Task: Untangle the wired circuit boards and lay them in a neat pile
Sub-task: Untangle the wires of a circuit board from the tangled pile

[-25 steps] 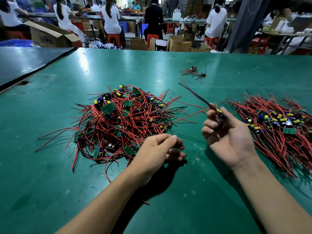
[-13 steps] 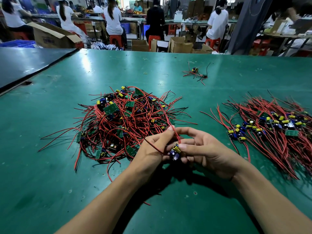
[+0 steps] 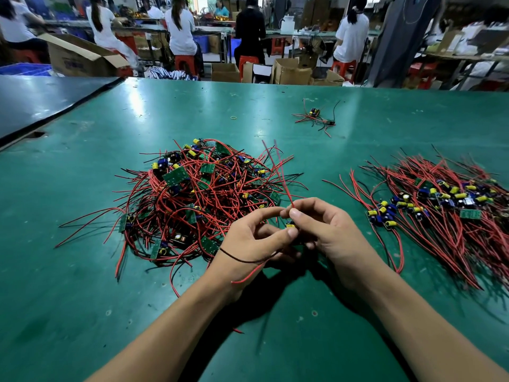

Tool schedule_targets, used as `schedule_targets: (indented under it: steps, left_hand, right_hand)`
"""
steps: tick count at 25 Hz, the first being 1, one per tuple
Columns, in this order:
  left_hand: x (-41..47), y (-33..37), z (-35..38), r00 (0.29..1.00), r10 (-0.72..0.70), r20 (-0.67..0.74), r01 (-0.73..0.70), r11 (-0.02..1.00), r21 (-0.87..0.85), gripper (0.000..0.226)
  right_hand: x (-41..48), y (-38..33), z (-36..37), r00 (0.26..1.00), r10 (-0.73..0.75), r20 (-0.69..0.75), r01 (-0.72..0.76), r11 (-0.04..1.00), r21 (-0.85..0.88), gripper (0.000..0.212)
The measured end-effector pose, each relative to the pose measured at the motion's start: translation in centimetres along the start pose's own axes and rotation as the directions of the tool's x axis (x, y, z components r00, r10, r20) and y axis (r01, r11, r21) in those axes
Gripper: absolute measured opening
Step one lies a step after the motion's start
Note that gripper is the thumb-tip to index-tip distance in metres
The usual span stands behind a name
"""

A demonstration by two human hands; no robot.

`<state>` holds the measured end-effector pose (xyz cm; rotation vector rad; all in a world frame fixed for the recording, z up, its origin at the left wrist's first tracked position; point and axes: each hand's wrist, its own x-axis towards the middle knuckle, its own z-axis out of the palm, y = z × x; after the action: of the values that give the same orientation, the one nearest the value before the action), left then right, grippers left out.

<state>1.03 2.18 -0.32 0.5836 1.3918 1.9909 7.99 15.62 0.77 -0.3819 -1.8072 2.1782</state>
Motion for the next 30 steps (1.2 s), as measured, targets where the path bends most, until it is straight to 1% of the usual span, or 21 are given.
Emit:
schedule_targets:
  steps: [3, 7, 9, 11, 13, 16, 18, 19, 21, 23, 26, 30]
  left_hand:
    - [-0.1, 0.1, -0.1, 1.000, -0.010, 0.011, 0.010, 1.000, -0.007, 0.034]
    - [-0.2, 0.2, -0.1, 0.999, -0.034, 0.026, 0.033, 0.999, 0.012, 0.021]
    - [-0.1, 0.2, -0.1, 0.999, -0.043, 0.012, 0.043, 0.998, 0.049, 0.012]
    - [0.0, 0.2, 0.0, 0.999, -0.053, -0.003, 0.053, 0.997, 0.055, 0.003]
    - [0.0, 0.2, 0.1, 0.999, -0.039, -0.007, 0.040, 0.997, 0.068, 0.007]
    - [-0.1, 0.0, 0.0, 1.000, -0.028, 0.013, 0.026, 0.992, 0.121, 0.015]
    - [-0.2, 0.0, 0.0, 0.998, -0.049, 0.033, 0.045, 0.993, 0.107, 0.020]
    - [-0.2, 0.0, -0.1, 0.997, -0.056, 0.052, 0.051, 0.994, 0.100, 0.021]
    - [-0.3, 0.1, -0.2, 0.994, -0.062, 0.092, 0.052, 0.993, 0.105, 0.022]
    - [-0.3, 0.3, -0.4, 0.990, -0.071, 0.124, 0.057, 0.992, 0.116, 0.025]
    - [-0.2, 0.3, -0.5, 0.983, -0.103, 0.150, 0.089, 0.991, 0.103, 0.027]
    - [0.0, 0.2, -0.5, 0.986, -0.106, 0.125, 0.094, 0.991, 0.098, 0.024]
  right_hand:
    - [0.6, 0.0, -0.4, 0.995, 0.064, -0.071, -0.051, 0.983, 0.174, 0.018]
    - [0.8, 0.0, -0.7, 0.991, 0.089, -0.095, -0.062, 0.964, 0.258, 0.023]
    - [0.8, -0.1, -0.7, 0.992, 0.083, -0.091, -0.060, 0.972, 0.227, 0.024]
    - [0.7, -0.2, -0.8, 0.994, 0.079, -0.078, -0.066, 0.985, 0.159, 0.024]
    - [0.5, -0.1, -0.6, 0.995, 0.068, -0.068, -0.062, 0.994, 0.091, 0.025]
    - [0.3, 0.1, -0.5, 0.999, 0.018, -0.031, -0.016, 0.999, 0.039, 0.024]
    - [0.2, 0.1, -0.7, 0.998, 0.035, 0.047, -0.037, 0.998, 0.054, 0.025]
    - [0.1, 0.0, -0.9, 0.991, 0.069, 0.118, -0.077, 0.995, 0.063, 0.027]
    - [-0.2, 0.0, -1.2, 0.961, 0.129, 0.245, -0.140, 0.990, 0.026, 0.036]
    - [-0.3, 0.1, -1.3, 0.945, 0.142, 0.294, -0.155, 0.988, 0.020, 0.039]
    - [-0.4, 0.2, -1.0, 0.957, 0.117, 0.267, -0.151, 0.982, 0.112, 0.031]
    - [-0.2, 0.5, -0.4, 0.990, 0.035, 0.137, -0.044, 0.997, 0.065, 0.023]
